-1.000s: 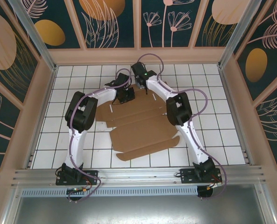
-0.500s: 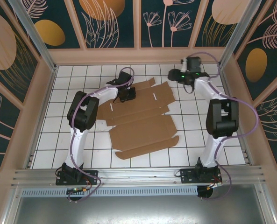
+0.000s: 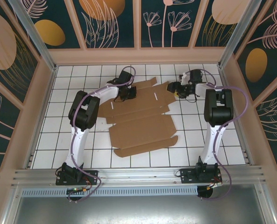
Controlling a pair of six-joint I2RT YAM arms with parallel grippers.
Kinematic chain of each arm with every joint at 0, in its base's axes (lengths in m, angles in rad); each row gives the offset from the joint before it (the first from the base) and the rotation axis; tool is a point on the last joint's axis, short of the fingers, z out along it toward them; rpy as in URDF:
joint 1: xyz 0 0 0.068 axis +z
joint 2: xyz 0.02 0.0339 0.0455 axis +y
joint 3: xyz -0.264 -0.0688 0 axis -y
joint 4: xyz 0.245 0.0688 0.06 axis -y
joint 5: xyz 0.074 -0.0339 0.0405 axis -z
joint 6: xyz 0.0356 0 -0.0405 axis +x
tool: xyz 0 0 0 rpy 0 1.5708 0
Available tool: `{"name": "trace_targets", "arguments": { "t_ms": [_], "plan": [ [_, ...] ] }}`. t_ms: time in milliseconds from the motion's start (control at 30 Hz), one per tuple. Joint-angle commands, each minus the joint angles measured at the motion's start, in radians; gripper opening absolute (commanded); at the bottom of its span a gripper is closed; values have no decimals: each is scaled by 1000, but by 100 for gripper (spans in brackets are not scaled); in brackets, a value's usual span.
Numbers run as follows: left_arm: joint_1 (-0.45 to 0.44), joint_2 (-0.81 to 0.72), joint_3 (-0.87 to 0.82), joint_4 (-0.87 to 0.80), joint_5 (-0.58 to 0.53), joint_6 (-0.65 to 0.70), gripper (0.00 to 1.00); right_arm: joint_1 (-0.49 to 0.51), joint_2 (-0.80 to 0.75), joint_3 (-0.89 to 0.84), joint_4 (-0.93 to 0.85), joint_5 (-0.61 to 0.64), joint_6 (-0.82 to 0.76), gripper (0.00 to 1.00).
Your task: Fold the paper box
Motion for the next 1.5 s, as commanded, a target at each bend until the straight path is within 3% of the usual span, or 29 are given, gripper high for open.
{"name": "trace_targets", "arguments": {
  "t_ms": [0, 300, 433, 600, 667, 767, 967, 1167, 1267, 1467],
  "plan": [
    [-4, 61, -15, -66, 2, 24, 5, 25, 82, 27, 10, -188, 26, 61],
    [3, 55, -16, -60, 19, 20, 5, 70, 127, 88, -72, -206, -13, 54],
    [11, 49, -22, -57, 21, 7, 4, 71, 71, 49, -56, -126, -10, 36],
    [13, 34, -34, -44, 30, -8, 4, 90, -62, 37, -85, 139, -12, 8],
    [13, 30, -37, -41, 38, -14, 4, 122, -108, 40, -95, 201, -20, 6],
    [12, 25, -42, -33, 50, -26, 4, 193, -133, 92, -171, 360, -49, 4],
    [13, 12, -58, -13, 75, -53, 4, 374, -69, 240, -380, 882, -78, 2],
    [12, 6, -63, -8, 89, -65, 4, 553, -15, 304, -413, 1247, -65, 12],
    [14, 9, -62, -8, 93, -68, 4, 606, 24, 355, -437, 1341, -66, 22],
    [14, 10, -62, -10, 100, -74, 4, 666, 82, 424, -458, 1354, -66, 33]
  ]
}}
